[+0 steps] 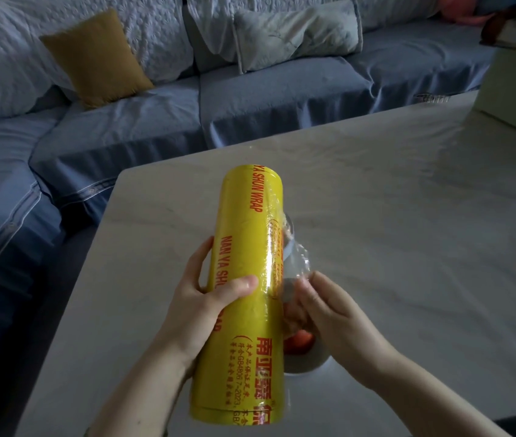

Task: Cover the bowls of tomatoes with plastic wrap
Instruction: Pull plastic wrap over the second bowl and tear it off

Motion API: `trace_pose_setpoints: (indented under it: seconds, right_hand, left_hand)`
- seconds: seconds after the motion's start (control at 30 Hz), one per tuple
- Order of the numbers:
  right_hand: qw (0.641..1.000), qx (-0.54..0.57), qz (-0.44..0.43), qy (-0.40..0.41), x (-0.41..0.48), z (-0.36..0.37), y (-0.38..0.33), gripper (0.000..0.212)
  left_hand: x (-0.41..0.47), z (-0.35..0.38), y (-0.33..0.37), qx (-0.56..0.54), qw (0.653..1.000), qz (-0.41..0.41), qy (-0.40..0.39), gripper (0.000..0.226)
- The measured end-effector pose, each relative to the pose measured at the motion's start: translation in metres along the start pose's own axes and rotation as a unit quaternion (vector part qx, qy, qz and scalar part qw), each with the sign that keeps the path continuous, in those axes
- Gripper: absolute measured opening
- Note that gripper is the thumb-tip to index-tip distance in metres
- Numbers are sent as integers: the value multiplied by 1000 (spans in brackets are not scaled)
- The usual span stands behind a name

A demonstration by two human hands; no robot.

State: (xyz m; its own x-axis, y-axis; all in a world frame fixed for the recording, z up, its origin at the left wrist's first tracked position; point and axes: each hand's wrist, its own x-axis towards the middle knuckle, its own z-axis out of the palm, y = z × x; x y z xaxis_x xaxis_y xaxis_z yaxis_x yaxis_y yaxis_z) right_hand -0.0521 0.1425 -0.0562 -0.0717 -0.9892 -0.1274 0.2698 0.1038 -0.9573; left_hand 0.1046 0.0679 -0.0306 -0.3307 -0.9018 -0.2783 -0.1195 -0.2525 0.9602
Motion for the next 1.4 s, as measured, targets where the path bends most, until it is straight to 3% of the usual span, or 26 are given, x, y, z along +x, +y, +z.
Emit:
trace_pose_setpoints:
  seconds: [0.17, 0.3, 0.47, 0.57, 0.7, 0.9, 1.0, 1.1, 1.17, 1.23, 1.3, 1.4]
  right_hand:
    - [988, -70, 75, -114, -1, -10, 0, 25]
    - [979, -157, 0, -127, -3, -15, 9, 42]
    - [970, -191, -49, -144, -5, -21, 19, 14]
    - [980, -111, -37, -162, -4, -21, 18, 11]
    - [989, -53, -39, -132, -4, -14, 21, 4]
    - [997, 33, 21, -71, -11, 6, 12, 20]
    - [997, -45, 32, -59, -11, 4, 9, 25]
    - [992, -116, -24, -36, -14, 2, 10, 29]
    - [992, -115, -54, -11, -20, 1, 10, 31]
    - [990, -118, -72, 13, -27, -1, 10, 31]
    - [991, -119, -52, 26, -31, -6, 9, 30]
    - [996, -81, 17, 46, -29, -22, 7, 31]
  left_hand:
    - [-4, 1, -2, 7, 1000, 0, 3, 99]
    - [-4, -1, -1, 15, 1000, -8, 4, 100]
    - [-1, -4, 4, 17, 1000, -10, 1, 100]
    - [0, -6, 5, 17, 1000, -17, 0, 101]
    - [3, -7, 5, 15, 1000, -18, 7, 103]
    - [7, -11, 13, 27, 999, -8, 25, 94]
    - [7, -14, 16, 50, 998, 2, 44, 96]
    - [4, -12, 17, 93, 992, 16, 80, 104]
    - [3, -6, 16, 172, 976, 47, 124, 101]
    - [0, 1, 16, 303, 934, 95, 162, 102]
    - [-5, 11, 19, 389, 897, 127, 165, 107]
    - [-12, 28, 26, 441, 873, 155, 140, 109]
